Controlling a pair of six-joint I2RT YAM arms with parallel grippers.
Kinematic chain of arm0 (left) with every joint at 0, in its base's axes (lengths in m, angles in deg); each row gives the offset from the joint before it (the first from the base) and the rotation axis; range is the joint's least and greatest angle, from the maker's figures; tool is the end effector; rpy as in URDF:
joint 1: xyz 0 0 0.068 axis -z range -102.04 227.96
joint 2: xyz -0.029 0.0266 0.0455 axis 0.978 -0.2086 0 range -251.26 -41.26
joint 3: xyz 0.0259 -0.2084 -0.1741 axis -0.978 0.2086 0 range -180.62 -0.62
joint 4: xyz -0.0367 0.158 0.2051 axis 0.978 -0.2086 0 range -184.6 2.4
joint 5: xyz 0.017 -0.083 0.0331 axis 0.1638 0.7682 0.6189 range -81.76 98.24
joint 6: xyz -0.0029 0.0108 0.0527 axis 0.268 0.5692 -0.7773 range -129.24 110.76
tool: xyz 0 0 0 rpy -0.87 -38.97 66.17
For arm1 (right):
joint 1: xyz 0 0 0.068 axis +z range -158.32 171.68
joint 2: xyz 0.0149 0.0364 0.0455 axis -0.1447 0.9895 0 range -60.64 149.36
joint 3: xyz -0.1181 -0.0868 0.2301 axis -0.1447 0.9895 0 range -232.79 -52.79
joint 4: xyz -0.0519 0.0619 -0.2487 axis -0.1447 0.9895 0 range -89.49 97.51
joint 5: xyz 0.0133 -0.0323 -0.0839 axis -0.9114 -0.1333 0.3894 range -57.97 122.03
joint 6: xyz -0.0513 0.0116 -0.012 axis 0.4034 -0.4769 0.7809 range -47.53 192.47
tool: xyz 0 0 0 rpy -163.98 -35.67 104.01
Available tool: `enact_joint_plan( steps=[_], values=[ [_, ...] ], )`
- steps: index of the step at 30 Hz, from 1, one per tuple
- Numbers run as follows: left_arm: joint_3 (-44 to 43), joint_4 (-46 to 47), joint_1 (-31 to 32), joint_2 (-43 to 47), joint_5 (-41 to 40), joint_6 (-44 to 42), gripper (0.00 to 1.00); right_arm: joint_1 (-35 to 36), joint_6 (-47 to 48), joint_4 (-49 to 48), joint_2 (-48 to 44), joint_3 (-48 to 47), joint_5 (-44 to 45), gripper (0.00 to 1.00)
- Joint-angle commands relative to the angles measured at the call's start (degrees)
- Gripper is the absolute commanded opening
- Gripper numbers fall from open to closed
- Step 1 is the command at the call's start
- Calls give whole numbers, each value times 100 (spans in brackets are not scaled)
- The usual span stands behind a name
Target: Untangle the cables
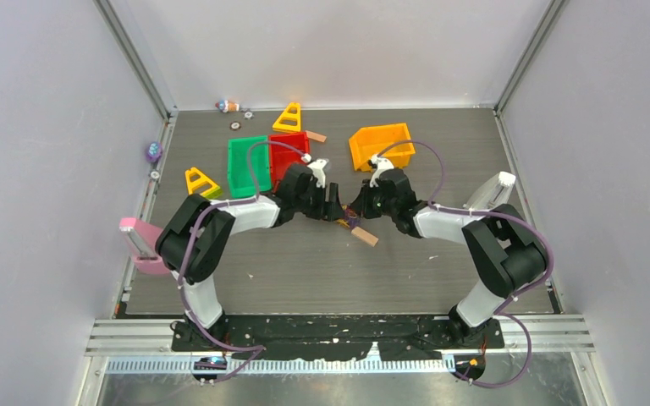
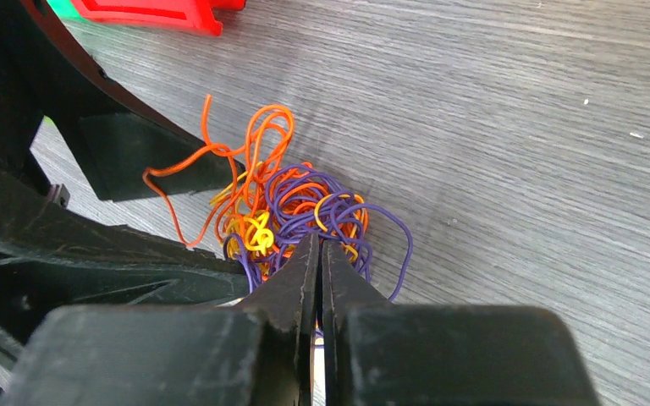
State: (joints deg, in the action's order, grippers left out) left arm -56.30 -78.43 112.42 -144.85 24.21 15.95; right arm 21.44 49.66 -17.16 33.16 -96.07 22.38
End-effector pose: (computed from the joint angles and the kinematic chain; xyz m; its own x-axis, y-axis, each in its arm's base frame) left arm 0.3038 -0.2204 0.1607 -0.7738 0.0348 -0.6325 0.4328 0.7582 -0.4877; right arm 0.2846 0.1696 0.1667 -0.6712 0.0564 -0.7392 -0.3812 0.8289 0.4094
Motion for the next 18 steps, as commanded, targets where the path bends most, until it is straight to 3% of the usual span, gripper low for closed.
enact_joint_plan(
  steps=[1,4,6,7,10,18],
  values=[
    [-292,-166,24,-167,351,67,61,-22,-29,217,40,-202,39,6],
    [-295,-129,24,-179,451,159,56,-42,-31,358,42,-244,145,5],
    [-186,22,25,-91,475,183,46,-71,-40,499,46,-288,333,5],
    [-136,133,21,-60,493,192,38,-91,-55,535,54,-317,368,5],
    [-119,157,10,-41,578,211,1,-173,-104,660,67,-341,482,5],
    [730,467,-419,929,70,531,0,-672,-624,987,-645,51,1904,5]
  ],
)
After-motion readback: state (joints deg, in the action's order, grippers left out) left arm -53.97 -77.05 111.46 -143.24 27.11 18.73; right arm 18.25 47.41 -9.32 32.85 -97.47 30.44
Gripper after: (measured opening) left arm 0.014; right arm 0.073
